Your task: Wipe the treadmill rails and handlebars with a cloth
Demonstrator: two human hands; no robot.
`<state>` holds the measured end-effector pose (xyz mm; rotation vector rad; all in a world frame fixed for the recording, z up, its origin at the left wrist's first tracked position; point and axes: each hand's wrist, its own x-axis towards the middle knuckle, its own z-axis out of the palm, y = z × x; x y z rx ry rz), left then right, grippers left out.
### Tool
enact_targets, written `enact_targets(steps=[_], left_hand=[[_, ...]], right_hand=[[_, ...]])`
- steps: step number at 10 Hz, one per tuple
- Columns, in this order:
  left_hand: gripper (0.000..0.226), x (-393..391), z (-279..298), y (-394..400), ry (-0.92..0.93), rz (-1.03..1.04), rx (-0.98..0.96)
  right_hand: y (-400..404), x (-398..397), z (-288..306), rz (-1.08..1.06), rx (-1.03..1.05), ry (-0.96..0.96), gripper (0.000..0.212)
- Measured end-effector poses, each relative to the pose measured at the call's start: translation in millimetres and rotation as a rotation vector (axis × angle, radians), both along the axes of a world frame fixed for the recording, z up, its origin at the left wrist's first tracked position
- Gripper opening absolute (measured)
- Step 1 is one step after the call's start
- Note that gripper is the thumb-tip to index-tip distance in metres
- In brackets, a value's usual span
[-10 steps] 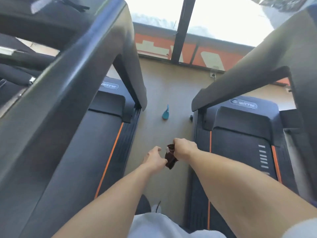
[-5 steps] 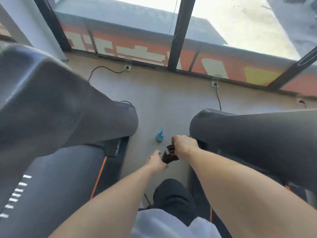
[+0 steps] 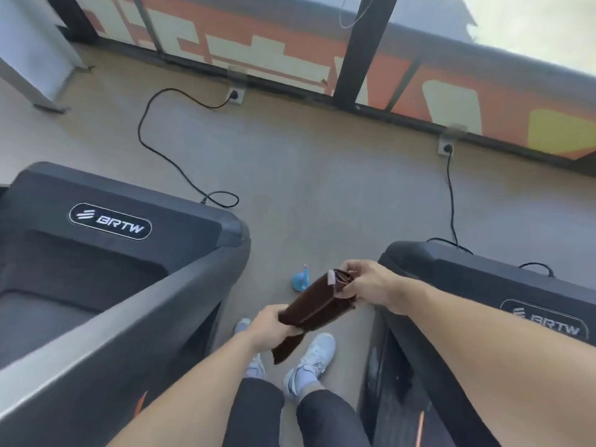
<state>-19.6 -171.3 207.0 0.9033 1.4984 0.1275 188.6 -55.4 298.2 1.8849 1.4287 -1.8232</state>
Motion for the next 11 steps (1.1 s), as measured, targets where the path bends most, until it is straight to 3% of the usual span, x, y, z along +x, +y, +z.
enact_targets(steps=[1,2,4,6,8,9,11], left_hand=[[0.018,-5,-59,35,0.143,0.103,-0.016],[0.021,-7,-120,74,0.23,0.088,-0.006],[0.029,-5,-236,131,0.376,-0.171,0.067],[0.037,15,-318,161,0.403,-0.363,0.141],[0.049,23,-354,166,0.373,-0.408,0.089],[0.062,20,-345,160,0.316,-0.395,0.033],[0.062,7,-287,151,0.33,-0.213,-0.002]], right_hand=[[19,19,-88,-0.222,0.113,-0.184,0.013],[20,26,-173,-0.405,0.059,-0.249,0.011],[27,46,-327,-0.635,-0.107,-0.268,0.01],[29,64,-429,-0.752,-0.183,-0.287,0.009],[26,73,-471,-0.718,-0.167,-0.343,0.013],[23,76,-464,-0.653,-0.231,-0.4,0.041],[23,60,-409,-0.581,-0.174,-0.349,0.04]])
